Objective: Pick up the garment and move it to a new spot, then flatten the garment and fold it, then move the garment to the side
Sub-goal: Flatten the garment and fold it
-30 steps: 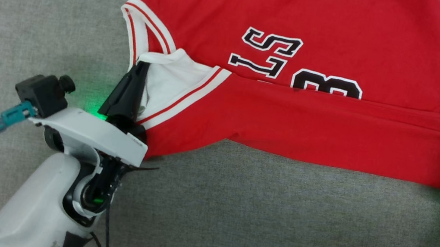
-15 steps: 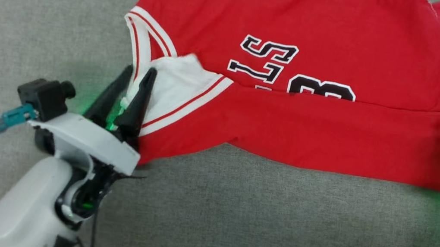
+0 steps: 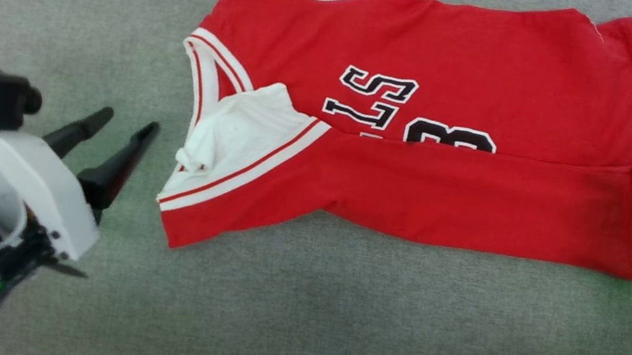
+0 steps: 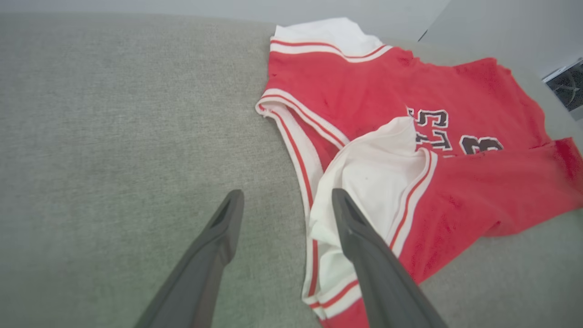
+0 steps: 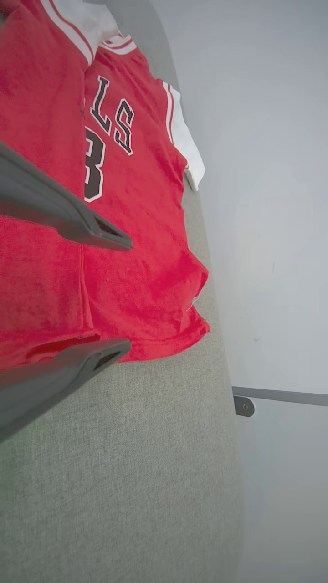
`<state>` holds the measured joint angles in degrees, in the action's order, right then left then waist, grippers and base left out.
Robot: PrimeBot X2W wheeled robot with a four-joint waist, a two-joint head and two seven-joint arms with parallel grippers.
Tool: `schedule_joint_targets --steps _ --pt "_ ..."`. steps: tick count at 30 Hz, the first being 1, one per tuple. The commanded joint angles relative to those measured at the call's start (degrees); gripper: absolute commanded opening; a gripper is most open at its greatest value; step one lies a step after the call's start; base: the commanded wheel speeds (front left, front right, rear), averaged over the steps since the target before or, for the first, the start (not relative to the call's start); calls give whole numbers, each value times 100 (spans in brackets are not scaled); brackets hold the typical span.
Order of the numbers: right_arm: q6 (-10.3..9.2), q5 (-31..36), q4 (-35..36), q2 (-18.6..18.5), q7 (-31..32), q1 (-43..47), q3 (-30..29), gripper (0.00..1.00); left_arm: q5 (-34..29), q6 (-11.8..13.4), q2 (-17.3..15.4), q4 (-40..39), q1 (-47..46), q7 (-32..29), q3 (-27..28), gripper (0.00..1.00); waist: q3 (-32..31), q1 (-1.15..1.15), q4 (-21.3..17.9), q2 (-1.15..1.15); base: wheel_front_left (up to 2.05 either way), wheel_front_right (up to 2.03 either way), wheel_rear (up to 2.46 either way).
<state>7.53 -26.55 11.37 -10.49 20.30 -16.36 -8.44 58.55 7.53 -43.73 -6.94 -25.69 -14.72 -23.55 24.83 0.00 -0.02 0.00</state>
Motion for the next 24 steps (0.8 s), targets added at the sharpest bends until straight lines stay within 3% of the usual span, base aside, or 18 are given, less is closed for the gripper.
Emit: schedule_joint_targets --steps 1,5,9,17,24 --pt "-9 70 2 -7 -69 10 44 100 133 64 -192 -241 63 -309 13 100 12 0 -55 0 0 0 0" --pt "-9 46 -97 -13 -147 -121 206 100 392 151 -764 -749 273 -1045 3 100 80 0 -185 0 0 0 0" --pt "-9 24 -196 -35 -220 -241 360 100 681 260 -1043 -1003 505 -1443 38 100 171 0 -283 0 0 0 0" --pt "-9 -83 -387 -88 -344 -406 483 100 1095 226 -1056 -1280 742 -1569 123 100 315 0 -441 0 0 0 0" --pt "-9 -165 -391 -96 -385 -475 521 100 933 289 -1132 -1244 809 -1546 66 100 458 0 -511 0 0 0 0"
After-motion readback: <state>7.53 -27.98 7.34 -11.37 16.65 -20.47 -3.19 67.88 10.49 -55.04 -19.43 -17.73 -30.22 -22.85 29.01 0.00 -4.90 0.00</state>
